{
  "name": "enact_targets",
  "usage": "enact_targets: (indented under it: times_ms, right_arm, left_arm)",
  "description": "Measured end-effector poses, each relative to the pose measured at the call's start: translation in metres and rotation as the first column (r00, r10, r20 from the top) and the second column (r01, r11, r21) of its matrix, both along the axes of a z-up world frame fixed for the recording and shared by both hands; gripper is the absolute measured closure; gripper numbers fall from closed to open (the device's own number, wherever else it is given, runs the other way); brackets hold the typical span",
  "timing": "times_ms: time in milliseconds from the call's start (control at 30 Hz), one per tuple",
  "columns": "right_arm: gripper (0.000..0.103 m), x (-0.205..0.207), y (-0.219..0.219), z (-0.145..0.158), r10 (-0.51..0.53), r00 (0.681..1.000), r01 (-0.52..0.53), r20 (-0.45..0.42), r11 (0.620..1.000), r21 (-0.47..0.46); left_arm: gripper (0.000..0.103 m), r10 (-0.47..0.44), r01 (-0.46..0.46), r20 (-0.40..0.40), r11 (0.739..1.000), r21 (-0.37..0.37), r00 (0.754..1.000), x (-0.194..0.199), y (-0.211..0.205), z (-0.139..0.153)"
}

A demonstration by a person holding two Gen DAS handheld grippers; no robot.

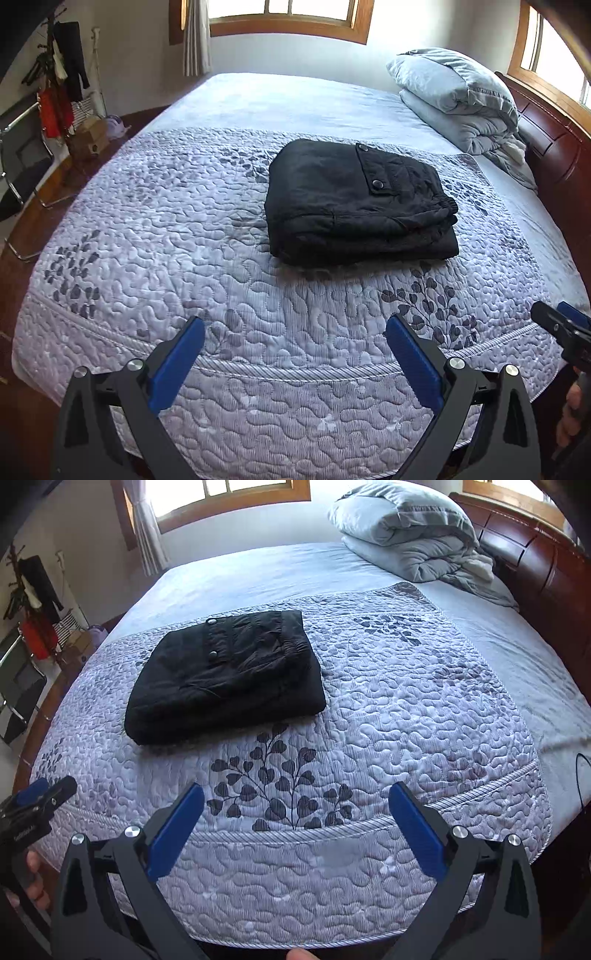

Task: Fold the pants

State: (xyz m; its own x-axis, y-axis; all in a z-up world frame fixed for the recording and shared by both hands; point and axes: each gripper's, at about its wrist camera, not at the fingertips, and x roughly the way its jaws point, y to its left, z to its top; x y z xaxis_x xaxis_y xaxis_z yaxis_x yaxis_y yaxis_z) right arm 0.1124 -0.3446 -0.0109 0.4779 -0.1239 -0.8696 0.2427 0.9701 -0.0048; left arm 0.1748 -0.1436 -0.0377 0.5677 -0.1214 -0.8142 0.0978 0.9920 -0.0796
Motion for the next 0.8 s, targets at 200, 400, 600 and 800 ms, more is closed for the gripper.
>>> enact_targets:
  times_ms: [200,400,600,800]
  right_arm:
    - [0.003,-0.003,0.008,-0.001,0.013,0.999,-0.012,-0.037,1.000,0.020]
    - [0.003,0.000,0.016,0.002,0.024,0.999,-0.024,-0.038,1.000,0.002]
    - [0.003,0.002,0.016,0.005,0.021,0.999,-0.021,-0.031,1.000,0.010]
    - [0.003,0.005,0.018,0.002,0.027,0.999,-0.027,-0.037,1.000,0.013]
  left_arm:
    - [0.004,-0.023,0.023,0.029,0.999,0.026,0.999,-0.012,-0.007,0.013]
    - [0.004,-0.043,0.043,0.030,0.999,0.016,0.999,-0.014,-0.010,0.016]
    - [0.004,-0.046,0.046,0.028,0.999,0.007,0.999,-0.012,-0.010,0.017]
    - [0.004,-0.054,0.053,0.030,0.998,0.018,0.998,-0.011,-0.011,0.017]
